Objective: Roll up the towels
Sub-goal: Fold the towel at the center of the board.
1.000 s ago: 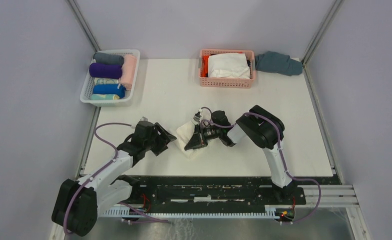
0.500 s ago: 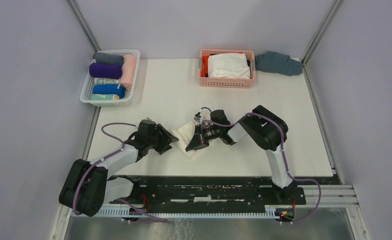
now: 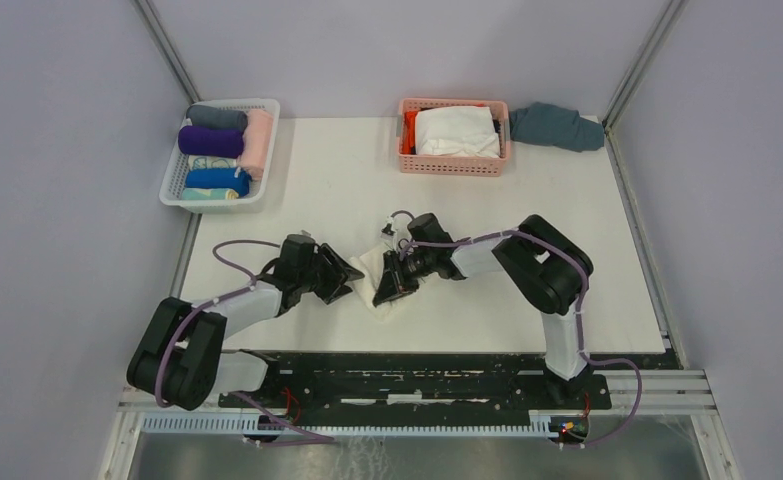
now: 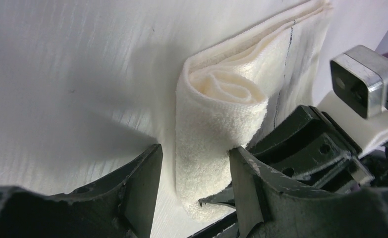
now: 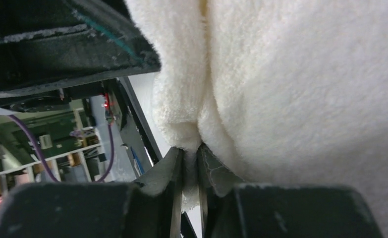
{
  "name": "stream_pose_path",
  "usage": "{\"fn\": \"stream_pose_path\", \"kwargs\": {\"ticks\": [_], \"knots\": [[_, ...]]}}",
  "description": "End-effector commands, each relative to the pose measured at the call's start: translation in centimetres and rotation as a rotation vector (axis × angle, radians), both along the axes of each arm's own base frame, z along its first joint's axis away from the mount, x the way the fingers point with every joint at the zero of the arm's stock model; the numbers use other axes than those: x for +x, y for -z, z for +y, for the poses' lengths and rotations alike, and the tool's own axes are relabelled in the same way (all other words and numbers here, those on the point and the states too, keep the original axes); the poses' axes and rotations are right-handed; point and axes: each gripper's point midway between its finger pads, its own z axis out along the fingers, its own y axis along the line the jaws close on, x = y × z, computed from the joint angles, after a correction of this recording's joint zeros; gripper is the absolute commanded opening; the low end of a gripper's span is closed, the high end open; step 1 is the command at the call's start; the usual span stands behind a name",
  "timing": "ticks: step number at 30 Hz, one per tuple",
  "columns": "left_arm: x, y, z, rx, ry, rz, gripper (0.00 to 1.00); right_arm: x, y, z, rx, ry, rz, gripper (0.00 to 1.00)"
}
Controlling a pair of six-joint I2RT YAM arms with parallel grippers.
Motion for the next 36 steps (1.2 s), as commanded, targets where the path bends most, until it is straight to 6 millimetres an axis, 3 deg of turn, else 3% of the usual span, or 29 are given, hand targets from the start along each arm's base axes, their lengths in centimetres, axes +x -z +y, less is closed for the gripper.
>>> {"fn": "stream_pose_path", "kwargs": {"ticks": [1, 7, 15, 20, 29, 36], "knots": [[-0.5, 2.2, 1.2, 0.095, -0.018, 0.057, 0.59, -0.8, 1.8, -2.6, -0.23, -0.013, -0.112, 0.26], [-0.8, 3.7, 1.8, 0.163, -0.027, 0.103, 0.53, -0.6, -1.4, -2.7, -0.359, -0.032, -0.348, 0.36], [-1.2, 4.4, 2.1, 0.227, -0.026, 0.117, 0.52, 1.4, -6.4, -4.4, -0.538, 0.056, -0.747, 0.45], [-1.3, 4.5, 2.1, 0.253, -0.026, 0.126, 0.52, 0.9, -8.7, -2.4, -0.526, 0.037, -0.884, 0.53], [-1.5, 4.7, 1.9, 0.263, -0.025, 0.14, 0.52, 0.5, -7.2, 1.3, -0.549, -0.036, -0.981, 0.55], [-1.7, 4.9, 2.0, 0.264, -0.033, 0.153, 0.52, 1.0, -3.3, -0.2, -0.696, -0.062, -0.96, 0.55]]}}
